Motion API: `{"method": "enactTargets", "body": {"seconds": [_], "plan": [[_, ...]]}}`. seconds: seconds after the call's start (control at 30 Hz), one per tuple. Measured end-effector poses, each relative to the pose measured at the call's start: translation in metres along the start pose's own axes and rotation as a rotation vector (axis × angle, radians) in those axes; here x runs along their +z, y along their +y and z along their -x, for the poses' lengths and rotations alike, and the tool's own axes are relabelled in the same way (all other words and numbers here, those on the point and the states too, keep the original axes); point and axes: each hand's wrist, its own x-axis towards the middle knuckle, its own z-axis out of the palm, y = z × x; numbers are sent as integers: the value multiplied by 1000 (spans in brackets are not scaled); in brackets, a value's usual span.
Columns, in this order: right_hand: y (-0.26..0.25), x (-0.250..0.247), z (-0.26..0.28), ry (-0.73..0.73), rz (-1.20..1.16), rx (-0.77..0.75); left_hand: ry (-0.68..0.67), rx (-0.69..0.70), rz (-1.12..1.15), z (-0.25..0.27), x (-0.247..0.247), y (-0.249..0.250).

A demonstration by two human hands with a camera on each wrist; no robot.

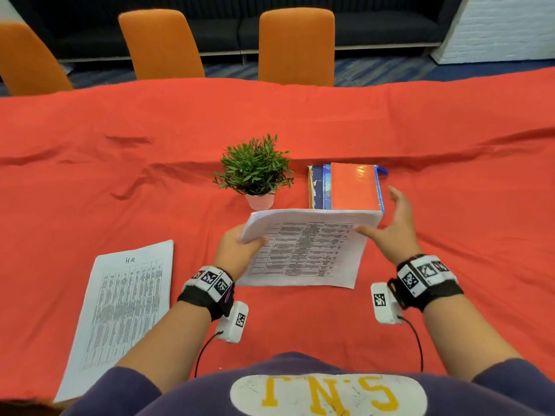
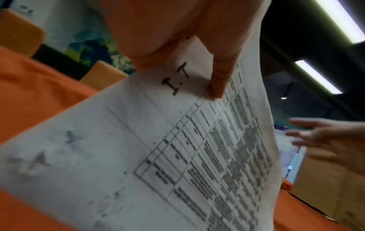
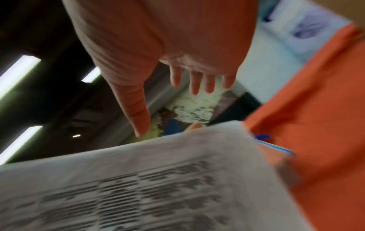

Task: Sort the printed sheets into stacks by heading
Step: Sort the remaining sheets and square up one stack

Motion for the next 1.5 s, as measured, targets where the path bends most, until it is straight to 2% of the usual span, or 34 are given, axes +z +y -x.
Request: {"method": "enactTargets", "body": {"seconds": [0.07, 0.13, 0.2, 0.27, 0.37, 0.43, 0.5, 0.57, 0.77, 1.0, 1.2, 1.5], "plan": [[-36, 8, -1, -211, 84, -164, -49, 104, -143, -1, 0, 22], [-57, 19, -3, -376, 179, -235, -105, 221, -297, -1, 2, 47], [-63, 24, -4, -458, 227, -257, -142, 313, -410, 2, 3, 70], [-64, 21, -3, -491, 113, -196, -135, 359, -425, 2, -7, 79], [-57, 8, -3, -419, -144, -89, -72, 308, -261, -6, -35, 71], [-48, 2, -2, -385, -320, -12, -45, 241, -51, -6, -44, 64], [-40, 6, 2, -364, -429, 70, -45, 150, 192, 0, -34, 60], [-37, 18, 10, -355, -488, 107, 7, 86, 289, 6, -15, 56], [-29, 46, 28, -290, -651, 153, 192, 170, 274, 14, 3, 50], [-14, 65, 42, -341, -561, 235, 181, 90, 306, 28, 12, 27], [-14, 65, 44, -320, -578, 222, 214, 85, 408, 27, 14, 25], [7, 81, 60, -381, -510, 320, 163, -64, 203, 37, 27, -28]]}}
